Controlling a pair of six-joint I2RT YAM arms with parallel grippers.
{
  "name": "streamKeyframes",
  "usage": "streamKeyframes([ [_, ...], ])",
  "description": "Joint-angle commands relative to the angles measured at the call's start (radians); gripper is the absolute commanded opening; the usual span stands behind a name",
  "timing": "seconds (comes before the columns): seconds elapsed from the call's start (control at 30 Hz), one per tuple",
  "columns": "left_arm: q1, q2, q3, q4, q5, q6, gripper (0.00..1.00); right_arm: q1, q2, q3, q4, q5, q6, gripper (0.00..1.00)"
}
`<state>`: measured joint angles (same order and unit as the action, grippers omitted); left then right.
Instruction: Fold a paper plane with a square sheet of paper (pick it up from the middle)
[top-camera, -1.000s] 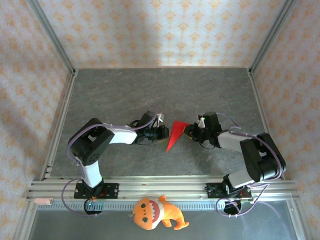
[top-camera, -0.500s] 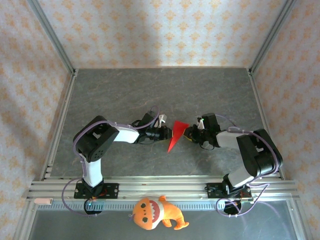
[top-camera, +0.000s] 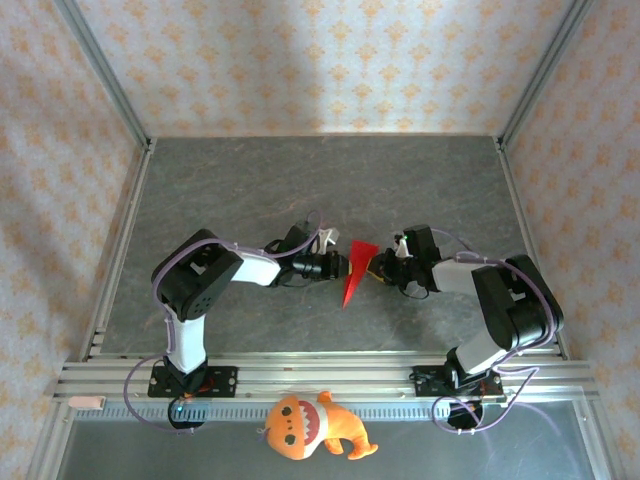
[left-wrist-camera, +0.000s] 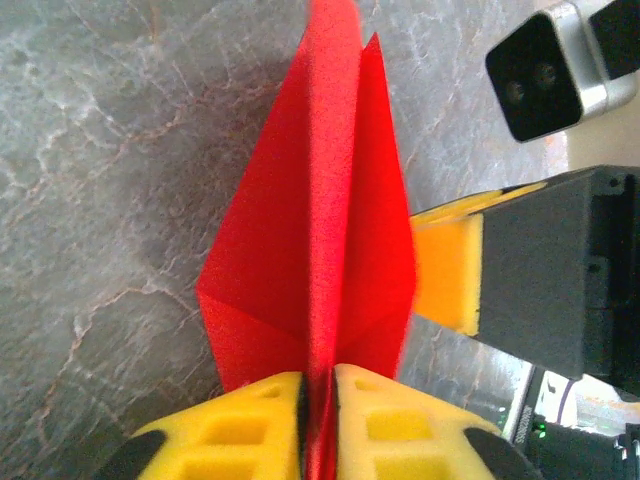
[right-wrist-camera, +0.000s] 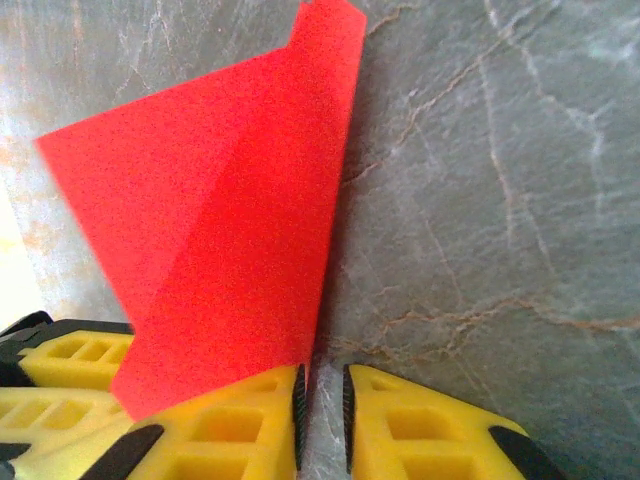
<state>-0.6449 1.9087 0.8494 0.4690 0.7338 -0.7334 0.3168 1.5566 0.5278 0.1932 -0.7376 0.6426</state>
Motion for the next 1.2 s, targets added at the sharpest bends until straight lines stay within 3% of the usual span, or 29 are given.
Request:
streamKeyframes([
  [0.0, 0.008, -0.04, -0.009, 0.061, 0.01, 0.006, 0.07, 0.015, 0.018, 0.009, 0.029, 0.007, -0.009, 0.22],
  [0.2, 0.006, -0.117, -0.03, 0.046, -0.021, 0.041, 0.0, 0.014, -0.057, -0.003, 0.05, -0.011, 0.035, 0.28],
  [0.33, -0.008, -0.223, -0.047, -0.082, -0.188, 0.104, 0.0, 0.013, -0.113, -0.013, 0.074, -0.023, 0.131, 0.4],
  [0.4, -0.018, -0.265, -0.051, -0.152, -0.303, 0.111, 0.0, 0.016, -0.114, -0.008, 0.106, -0.072, 0.163, 0.41],
  [0.6, -0.067, -0.333, -0.054, -0.281, -0.472, 0.133, 0.0, 0.058, -0.118, 0.031, 0.125, -0.066, 0.203, 0.43],
  [1.17, -0.103, -0.368, -0.096, -0.328, -0.544, 0.121, 0.0, 0.173, -0.026, 0.178, -0.057, 0.079, 0.107, 0.45],
])
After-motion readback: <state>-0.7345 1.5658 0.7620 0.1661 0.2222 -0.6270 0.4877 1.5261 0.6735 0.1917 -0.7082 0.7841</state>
